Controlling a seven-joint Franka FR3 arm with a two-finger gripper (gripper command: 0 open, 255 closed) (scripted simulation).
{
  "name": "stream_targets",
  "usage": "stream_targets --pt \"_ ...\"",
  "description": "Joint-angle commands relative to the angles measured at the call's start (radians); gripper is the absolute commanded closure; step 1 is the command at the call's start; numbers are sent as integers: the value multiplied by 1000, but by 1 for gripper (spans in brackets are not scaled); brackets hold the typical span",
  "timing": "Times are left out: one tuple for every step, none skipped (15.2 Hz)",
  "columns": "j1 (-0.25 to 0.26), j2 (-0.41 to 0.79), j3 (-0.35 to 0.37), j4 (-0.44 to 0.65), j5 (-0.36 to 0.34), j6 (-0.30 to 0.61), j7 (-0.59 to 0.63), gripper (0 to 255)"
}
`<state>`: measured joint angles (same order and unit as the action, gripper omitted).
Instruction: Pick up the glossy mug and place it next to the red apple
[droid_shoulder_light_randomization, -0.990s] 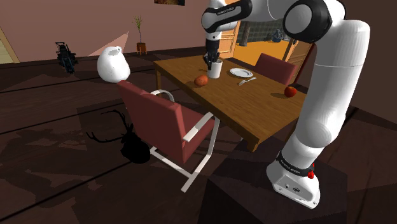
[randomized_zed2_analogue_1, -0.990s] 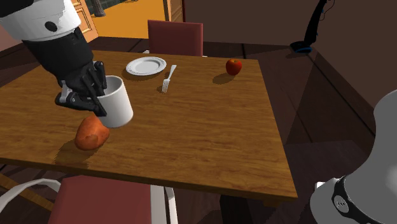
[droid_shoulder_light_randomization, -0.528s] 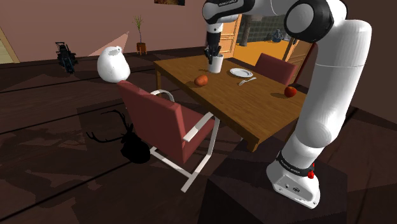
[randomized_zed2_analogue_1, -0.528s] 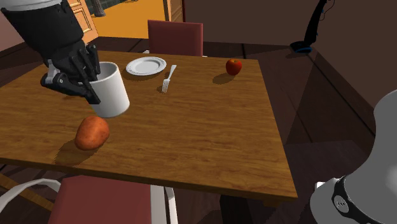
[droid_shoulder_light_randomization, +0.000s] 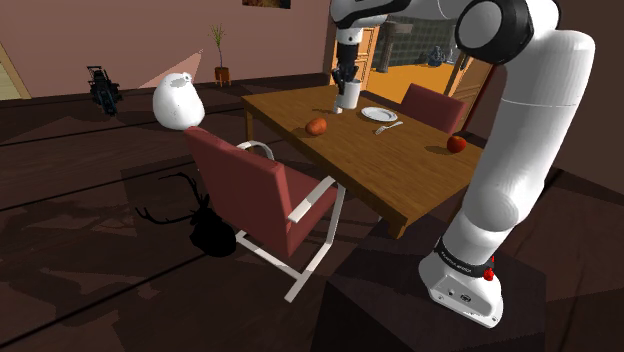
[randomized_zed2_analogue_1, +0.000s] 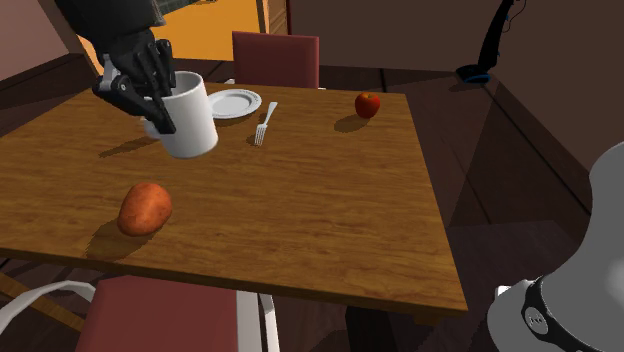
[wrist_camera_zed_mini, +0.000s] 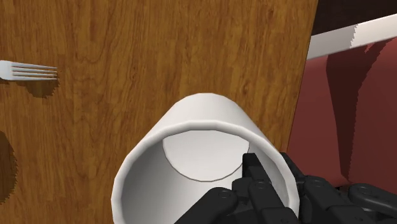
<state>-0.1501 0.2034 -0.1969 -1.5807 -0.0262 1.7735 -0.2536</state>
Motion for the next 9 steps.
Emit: stream_targets --pt "-23 -23 -16 -29 -2 9 -40 255" --pt "-35 -33 -25 -44 -3 14 -61 255" --pt "-47 -42 -34 -56 -3 19 -81 255" --pt "-58 -51 -43 -68 -4 23 -102 255" --pt "-71 -58 -52 -78 -5 27 -123 255" --pt "-83 -65 -61 -87 -5 31 -144 255" --pt "-95 -70 -70 -94 -5 34 -166 255" --pt "-107 -75 -80 -101 -5 37 -187 255" --pt "-120 -78 -89 -106 -5 40 -209 255"
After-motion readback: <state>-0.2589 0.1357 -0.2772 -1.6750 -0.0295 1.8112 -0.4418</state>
